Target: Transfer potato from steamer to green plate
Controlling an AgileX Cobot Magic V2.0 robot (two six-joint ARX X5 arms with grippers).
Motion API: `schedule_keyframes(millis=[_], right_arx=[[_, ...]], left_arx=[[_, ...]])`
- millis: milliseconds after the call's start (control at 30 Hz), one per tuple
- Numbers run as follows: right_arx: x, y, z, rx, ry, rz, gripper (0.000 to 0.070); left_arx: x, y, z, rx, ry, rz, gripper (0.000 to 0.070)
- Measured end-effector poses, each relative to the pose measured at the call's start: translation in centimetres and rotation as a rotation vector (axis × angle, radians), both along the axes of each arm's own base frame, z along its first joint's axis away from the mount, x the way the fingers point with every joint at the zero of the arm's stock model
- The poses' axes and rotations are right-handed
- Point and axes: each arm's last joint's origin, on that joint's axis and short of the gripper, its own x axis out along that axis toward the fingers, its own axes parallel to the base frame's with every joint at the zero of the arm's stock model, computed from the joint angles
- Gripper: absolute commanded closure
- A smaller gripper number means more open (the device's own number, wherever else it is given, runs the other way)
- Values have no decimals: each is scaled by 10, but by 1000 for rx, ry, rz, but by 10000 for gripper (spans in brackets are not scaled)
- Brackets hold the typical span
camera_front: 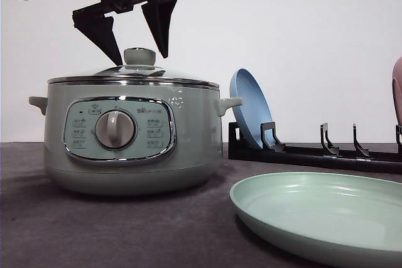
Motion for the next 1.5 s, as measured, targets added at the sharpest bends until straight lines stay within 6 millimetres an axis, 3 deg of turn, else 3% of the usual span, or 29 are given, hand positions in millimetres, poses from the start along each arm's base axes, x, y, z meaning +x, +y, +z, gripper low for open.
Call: schedule_keyframes(millis=[267,600,767,1267,1500], right_arx=[[0,0,0,-5,-3,-16,0],[0,0,0,-5,-2,-16,0],[0,0,0,-5,-2,-16,0],[-1,-1,-4,-26,31,-16,0],[-1,-1,-4,-29,29,-14,0]], left_arx=[[-3,-5,0,4,6,-16,162],[-5,-5,-1,13,15,-20,458],[-5,-5,0,21,9,-33,700],[-3,-6,7,26,19,-35,700],[-11,-2,48,-6,-47,-34,700]])
